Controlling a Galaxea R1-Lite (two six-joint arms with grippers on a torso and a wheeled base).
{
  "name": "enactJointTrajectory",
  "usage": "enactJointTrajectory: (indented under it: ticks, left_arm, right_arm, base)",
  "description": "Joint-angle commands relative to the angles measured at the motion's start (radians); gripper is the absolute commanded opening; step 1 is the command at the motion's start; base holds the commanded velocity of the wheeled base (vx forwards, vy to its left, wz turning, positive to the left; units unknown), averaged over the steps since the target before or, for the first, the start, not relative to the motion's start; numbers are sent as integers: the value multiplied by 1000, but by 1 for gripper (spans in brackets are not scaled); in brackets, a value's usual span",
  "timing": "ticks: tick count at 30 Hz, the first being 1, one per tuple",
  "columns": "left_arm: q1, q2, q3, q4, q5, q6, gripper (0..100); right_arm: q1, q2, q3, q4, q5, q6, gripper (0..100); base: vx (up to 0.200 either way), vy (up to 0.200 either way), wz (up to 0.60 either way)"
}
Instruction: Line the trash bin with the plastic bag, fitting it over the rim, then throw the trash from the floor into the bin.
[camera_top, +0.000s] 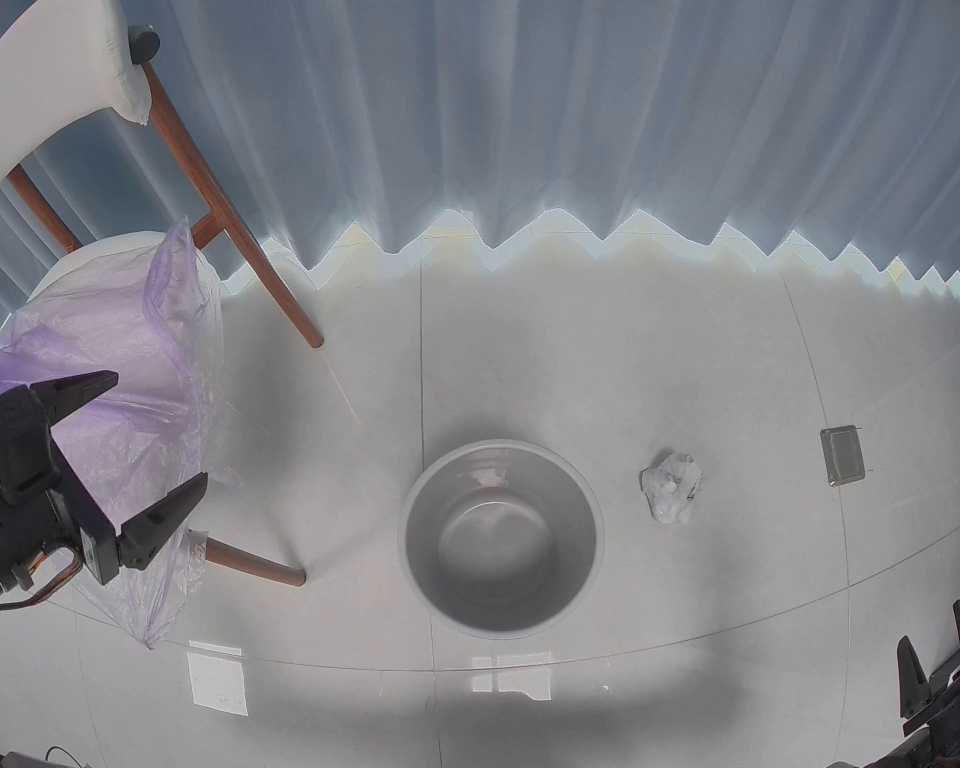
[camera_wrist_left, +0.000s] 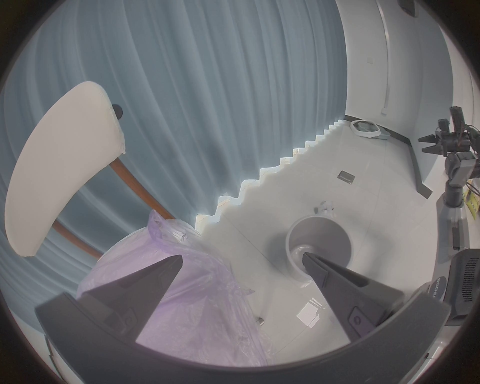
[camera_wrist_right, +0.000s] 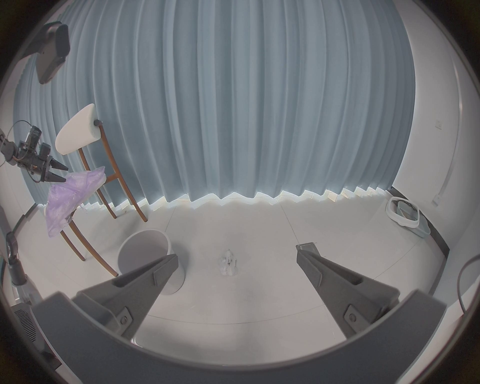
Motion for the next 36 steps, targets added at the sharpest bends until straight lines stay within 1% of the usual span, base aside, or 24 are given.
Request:
enactJointTrajectory:
  ticks: [1, 12, 17, 22, 23, 26, 30, 36]
  left_arm:
    - [0, 40, 1, -15, 18, -3, 100]
    - [0, 98, 6, -30, 105, -29, 100]
    - [0, 130, 16, -54, 183, -26, 100]
    - [0, 157, 29, -96, 191, -27, 100]
    - [0, 175, 41, -130, 199, -30, 100]
    - [0, 187, 50, -159, 215, -39, 100]
    - [0, 212, 50, -179, 254, -50, 100]
    - [5, 229, 52, -180, 258, -62, 100]
  right_arm:
    - [-1, -17, 18, 0, -1, 0, 100]
    - [0, -15, 18, -2, -1, 2, 100]
    - [0, -17, 18, 0, -1, 2, 100]
    - [0, -15, 18, 0, -1, 0, 100]
    - [0, -17, 18, 0, -1, 0, 100]
    - [0, -15, 18, 0, -1, 2, 100]
    - [0, -15, 18, 0, -1, 0, 100]
    - [0, -15, 18, -2, -1, 0, 100]
  base:
    - [0, 0, 0]
    - [0, 0, 0]
    - [0, 0, 0]
    - [0, 0, 0]
    - [0, 0, 0]
    - [0, 0, 0]
    - [0, 0, 0]
    - [0, 0, 0]
